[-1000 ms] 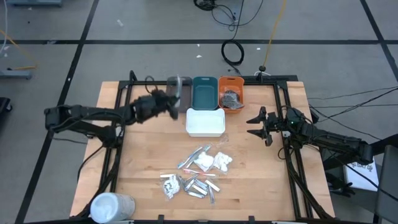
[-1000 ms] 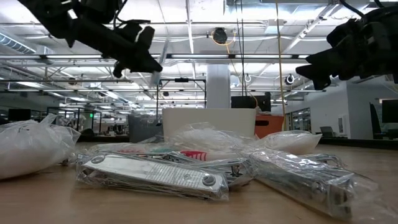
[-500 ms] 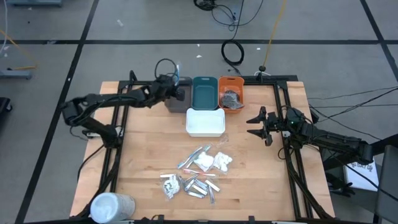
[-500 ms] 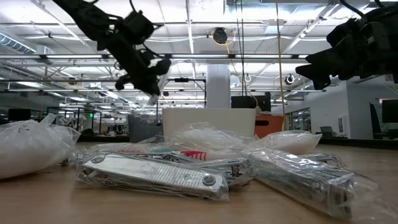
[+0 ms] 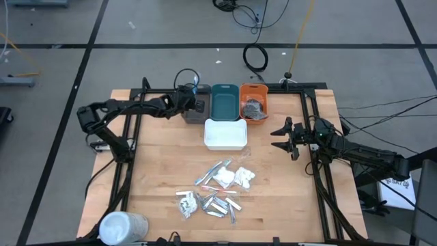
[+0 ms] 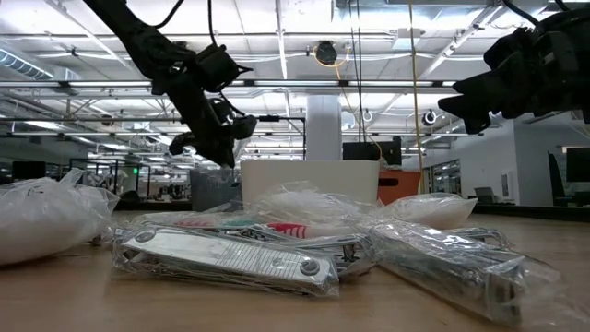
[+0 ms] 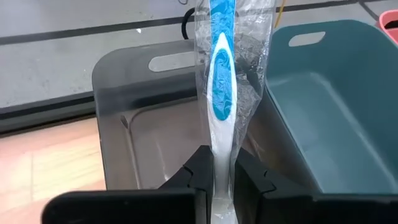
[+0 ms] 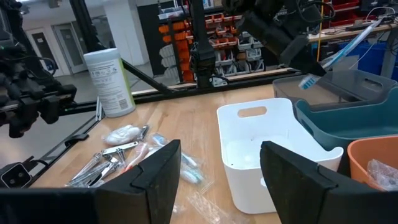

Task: Pick & Place Travel size toiletries
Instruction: Put the blue toothbrush into the black bin

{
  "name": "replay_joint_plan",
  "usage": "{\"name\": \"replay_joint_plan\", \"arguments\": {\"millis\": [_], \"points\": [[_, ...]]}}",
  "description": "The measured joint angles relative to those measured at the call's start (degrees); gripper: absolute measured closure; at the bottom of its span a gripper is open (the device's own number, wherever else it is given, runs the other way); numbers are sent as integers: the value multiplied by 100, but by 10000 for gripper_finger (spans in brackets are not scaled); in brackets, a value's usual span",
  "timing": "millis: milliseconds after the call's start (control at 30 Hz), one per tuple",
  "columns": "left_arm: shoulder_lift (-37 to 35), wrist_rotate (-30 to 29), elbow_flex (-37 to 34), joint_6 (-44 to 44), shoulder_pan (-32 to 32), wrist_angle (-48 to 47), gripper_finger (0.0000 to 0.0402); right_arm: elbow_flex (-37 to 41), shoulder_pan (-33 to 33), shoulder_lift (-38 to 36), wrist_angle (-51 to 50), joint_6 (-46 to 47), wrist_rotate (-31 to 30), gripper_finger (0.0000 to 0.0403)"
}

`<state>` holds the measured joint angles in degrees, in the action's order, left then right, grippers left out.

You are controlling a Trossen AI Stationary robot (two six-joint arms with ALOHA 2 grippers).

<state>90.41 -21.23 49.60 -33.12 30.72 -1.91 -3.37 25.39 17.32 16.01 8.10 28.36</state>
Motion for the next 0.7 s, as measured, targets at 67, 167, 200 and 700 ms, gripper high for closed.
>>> {"name": "replay_joint_plan", "arguments": {"millis": [67, 167, 200, 700], "points": [[0, 13, 0, -139, 0, 0, 366, -1, 0, 0, 0, 0, 8, 195], [2, 15, 0, -176, 0, -2, 365, 1, 0, 0, 0, 0, 15, 195], [2, 17, 0, -175, 0, -4, 364, 0, 0, 0, 0, 0, 15, 195], [2, 77, 0, -80, 0, -11, 195, -1, 0, 0, 0, 0, 17, 195]]}}
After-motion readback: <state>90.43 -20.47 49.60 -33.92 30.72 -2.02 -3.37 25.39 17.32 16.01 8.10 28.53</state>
